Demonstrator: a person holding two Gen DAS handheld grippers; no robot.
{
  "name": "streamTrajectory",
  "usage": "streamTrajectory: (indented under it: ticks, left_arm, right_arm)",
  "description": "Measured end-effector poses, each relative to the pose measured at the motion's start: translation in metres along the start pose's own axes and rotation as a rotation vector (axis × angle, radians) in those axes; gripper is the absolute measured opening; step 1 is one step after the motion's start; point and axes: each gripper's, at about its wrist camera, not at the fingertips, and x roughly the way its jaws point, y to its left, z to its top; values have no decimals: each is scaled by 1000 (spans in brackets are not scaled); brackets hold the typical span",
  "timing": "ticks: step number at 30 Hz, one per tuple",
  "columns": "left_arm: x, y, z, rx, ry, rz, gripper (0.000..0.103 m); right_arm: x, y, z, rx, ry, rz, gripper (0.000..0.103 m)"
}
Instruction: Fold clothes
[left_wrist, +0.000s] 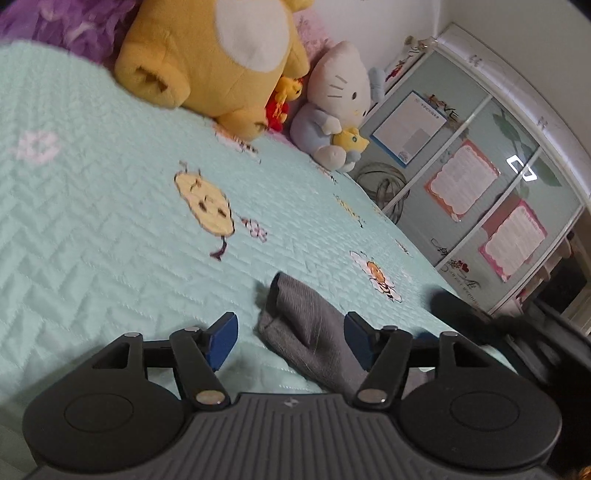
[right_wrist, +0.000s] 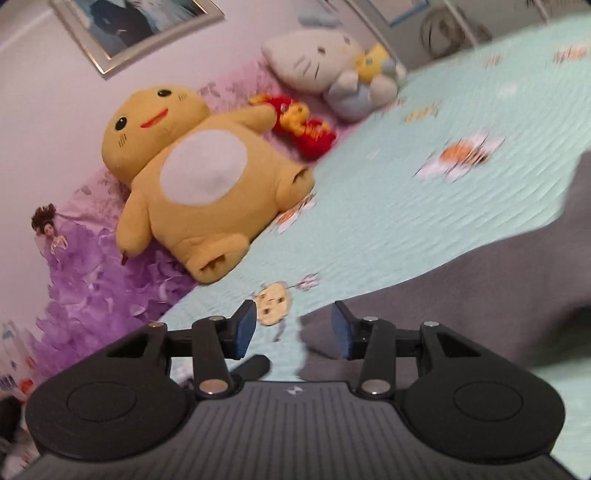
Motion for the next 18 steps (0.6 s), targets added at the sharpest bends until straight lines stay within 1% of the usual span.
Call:
streamTrajectory:
  ticks: [2,4,6,7,9,11,12,13,14,15,16,18]
  left_arm:
    - [7,0,0,-2,18,14,67]
    - [13,-1,0,1,24,27,67]
    - [16,-1,1,2,22,28,68]
    - [19,0,2,-3,28,21,71]
    - [24,3,2,-15,41,8,71]
    - [28,6,2,-26,53,-5,70]
    - [31,8,3,-32,59,-12,68]
    - [33,9,3,-37,66,-18,64]
    - [33,9,2,-20,70,-13,61]
    - [33,8,0,-1,69,-4,59]
    - [33,7,-1,10,67,2,59]
    - [35,4,-2,25,69,15,59]
  right_arm:
    - [-30,-9,-2,-30,-28,-83,46]
    - [-57,-22,-7,-28,-61,-161,46]
    - [-89,-42,-16,3,-98,-230,46]
    - [-105,-52,-21,18,-116,-263,46]
    - [-135,-75,-32,55,-145,-315,46]
    - [-154,-99,-45,98,-147,-355,46]
    - [-161,-109,-51,114,-146,-376,47]
    - [-168,-120,-58,133,-146,-394,47]
    - [-173,-130,-67,162,-154,-389,46]
    - [-176,-139,-72,207,-183,-353,46]
    - [-177,-143,-73,241,-204,-332,46]
    - [-172,-143,-72,232,-191,-331,47]
